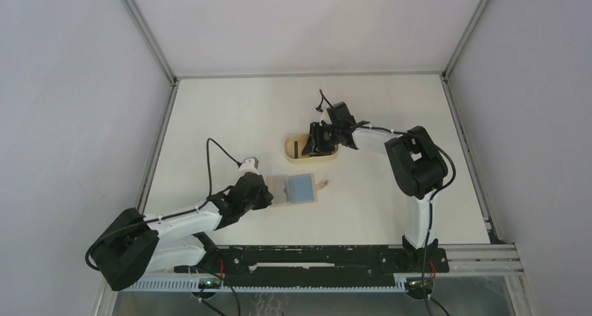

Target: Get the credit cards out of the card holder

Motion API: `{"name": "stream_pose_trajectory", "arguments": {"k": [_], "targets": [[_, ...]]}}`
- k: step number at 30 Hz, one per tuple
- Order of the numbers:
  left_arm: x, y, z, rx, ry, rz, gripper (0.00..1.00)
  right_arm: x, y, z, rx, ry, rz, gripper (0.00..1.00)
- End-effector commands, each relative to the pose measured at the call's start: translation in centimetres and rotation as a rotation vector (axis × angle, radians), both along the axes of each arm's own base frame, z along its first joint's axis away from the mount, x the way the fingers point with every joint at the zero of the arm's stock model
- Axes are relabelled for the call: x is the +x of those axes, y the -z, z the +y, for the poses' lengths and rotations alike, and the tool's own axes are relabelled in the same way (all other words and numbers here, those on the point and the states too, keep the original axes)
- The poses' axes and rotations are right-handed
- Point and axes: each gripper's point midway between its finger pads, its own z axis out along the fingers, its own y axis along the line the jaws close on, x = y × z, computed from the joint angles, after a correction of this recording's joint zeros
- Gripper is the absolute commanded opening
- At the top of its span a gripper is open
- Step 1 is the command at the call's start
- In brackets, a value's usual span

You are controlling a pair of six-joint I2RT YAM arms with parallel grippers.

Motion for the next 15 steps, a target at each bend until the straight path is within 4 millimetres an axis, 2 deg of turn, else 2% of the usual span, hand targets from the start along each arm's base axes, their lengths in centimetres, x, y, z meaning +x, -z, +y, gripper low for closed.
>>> {"name": "stream_pose_trajectory", "arguments": {"k": [1,8,12,15], "targets": [[-1.7,1.4,2.5,0.108,-0.005,0.048,0.00,1.9,-4.0,-0.4,-0.008,0.014,-0.134,0.54],[-0.7,-2.3,2.4,0.116,0.005,-0.006,0.00,2.4,-9.3,-2.5,-0.032,0.074,-0.279,0.67],[-0.2,-5.1,1.8,0.089,0.018,-0.045,0.00,1.4,-12.8,-3.3,0.001,0.091,-0.354,0.68],[0.0,-7.0,1.1,0.051,0.036,-0.069,0.00,-0.2,-14.4,-3.2,0.045,0.077,-0.389,0.69]]}}
